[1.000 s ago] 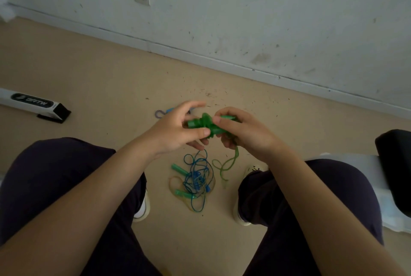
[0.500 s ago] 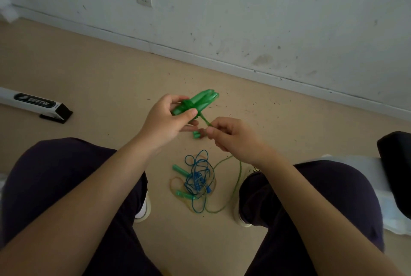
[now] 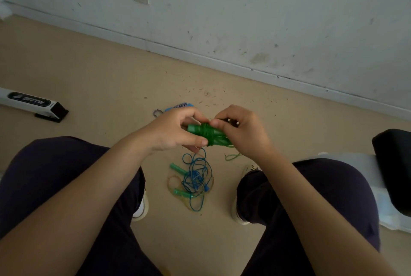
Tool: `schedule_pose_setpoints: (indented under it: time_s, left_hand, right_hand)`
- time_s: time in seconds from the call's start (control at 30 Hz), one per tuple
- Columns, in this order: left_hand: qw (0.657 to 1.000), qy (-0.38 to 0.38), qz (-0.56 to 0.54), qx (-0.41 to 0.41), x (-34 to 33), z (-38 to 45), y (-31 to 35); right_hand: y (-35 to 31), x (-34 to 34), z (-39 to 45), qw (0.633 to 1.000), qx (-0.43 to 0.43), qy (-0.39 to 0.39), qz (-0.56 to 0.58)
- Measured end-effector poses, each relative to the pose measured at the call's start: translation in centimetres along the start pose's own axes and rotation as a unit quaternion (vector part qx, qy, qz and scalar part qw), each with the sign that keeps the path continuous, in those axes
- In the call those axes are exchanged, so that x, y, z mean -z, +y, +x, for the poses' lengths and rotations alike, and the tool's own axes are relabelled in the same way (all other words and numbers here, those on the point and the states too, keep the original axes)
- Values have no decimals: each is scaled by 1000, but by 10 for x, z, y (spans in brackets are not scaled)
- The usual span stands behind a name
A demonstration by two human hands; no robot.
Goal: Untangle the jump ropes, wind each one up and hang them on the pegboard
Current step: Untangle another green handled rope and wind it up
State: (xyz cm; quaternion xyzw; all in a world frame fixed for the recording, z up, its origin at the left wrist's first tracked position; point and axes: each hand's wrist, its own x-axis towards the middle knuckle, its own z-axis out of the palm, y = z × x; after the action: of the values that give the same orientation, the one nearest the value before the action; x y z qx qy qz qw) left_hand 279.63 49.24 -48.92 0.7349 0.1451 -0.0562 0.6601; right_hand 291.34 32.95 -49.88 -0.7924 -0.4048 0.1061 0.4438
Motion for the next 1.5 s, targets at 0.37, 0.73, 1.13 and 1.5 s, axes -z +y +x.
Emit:
schedule_pose_setpoints:
  time_s: [0.37,0.73,1.13,1.5]
  left_hand:
    - [1000,18,-1,-22,-7,1,-5]
    - [990,91,-98,-36,-7,1,4]
    - [976,16,-216,-24,-2,0,3]
    - [995,44,-90,-27,-7,3,0]
  right_hand:
    - [5,-1,1,985,-97,-66,125]
    - [-1,-4,-2,936,-149,-93,305]
    - [0,-2,-1,911,-122,-98,382]
    - [3,-7,-2,942,-149,-29,299]
